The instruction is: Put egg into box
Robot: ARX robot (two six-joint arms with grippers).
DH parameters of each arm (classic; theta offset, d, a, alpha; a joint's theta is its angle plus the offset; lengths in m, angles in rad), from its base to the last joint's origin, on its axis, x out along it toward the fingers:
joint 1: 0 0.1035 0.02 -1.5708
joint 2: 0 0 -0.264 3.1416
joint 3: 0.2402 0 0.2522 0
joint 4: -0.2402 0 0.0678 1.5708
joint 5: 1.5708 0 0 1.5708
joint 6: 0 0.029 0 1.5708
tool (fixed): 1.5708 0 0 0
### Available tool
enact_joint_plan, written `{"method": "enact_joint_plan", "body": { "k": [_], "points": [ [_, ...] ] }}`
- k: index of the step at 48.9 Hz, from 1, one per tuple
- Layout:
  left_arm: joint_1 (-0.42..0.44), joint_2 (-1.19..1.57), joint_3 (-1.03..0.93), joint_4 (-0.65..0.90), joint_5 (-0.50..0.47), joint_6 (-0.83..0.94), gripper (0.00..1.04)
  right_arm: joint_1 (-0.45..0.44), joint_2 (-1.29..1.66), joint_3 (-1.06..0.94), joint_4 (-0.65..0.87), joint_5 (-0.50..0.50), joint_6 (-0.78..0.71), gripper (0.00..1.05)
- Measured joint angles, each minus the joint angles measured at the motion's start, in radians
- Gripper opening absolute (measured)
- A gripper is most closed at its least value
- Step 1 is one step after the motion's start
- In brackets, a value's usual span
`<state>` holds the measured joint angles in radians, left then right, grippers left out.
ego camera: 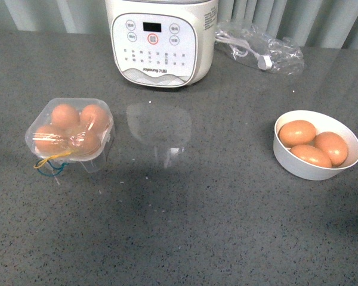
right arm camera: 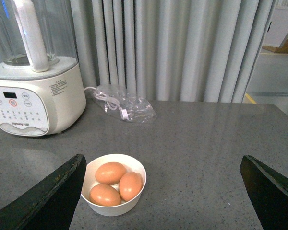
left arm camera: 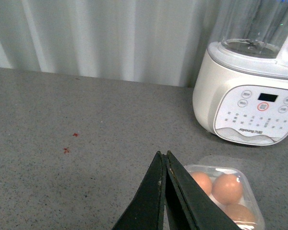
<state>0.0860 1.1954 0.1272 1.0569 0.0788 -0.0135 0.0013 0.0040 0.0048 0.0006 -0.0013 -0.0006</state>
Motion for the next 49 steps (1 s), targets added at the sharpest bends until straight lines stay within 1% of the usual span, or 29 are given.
{"method": "enact_joint_plan", "body": {
  "k": [4,8,13,30,36,49],
  "points": [
    [-0.015,-0.057,-0.023,-0.035,-0.010,0.003,0.04,0.000,0.000,0.000,0.000,0.000,0.000,0.97],
    [-0.061,-0.114,-0.043,-0.076,-0.071,0.005,0.04,0.000,0.000,0.000,0.000,0.000,0.000,0.97],
    [-0.082,-0.198,-0.067,-0.135,-0.076,0.006,0.04,0.000,0.000,0.000,0.000,0.000,0.000,0.97],
    [-0.084,-0.422,-0.098,-0.316,-0.079,0.006,0.04,0.000,0.000,0.000,0.000,0.000,0.000,0.97],
    [-0.084,-0.539,-0.099,-0.417,-0.079,0.006,0.04,0.000,0.000,0.000,0.000,0.000,0.000,0.97],
    [-0.084,-0.706,-0.100,-0.571,-0.079,0.006,0.04,0.000,0.000,0.000,0.000,0.000,0.000,0.97]
  ]
}}
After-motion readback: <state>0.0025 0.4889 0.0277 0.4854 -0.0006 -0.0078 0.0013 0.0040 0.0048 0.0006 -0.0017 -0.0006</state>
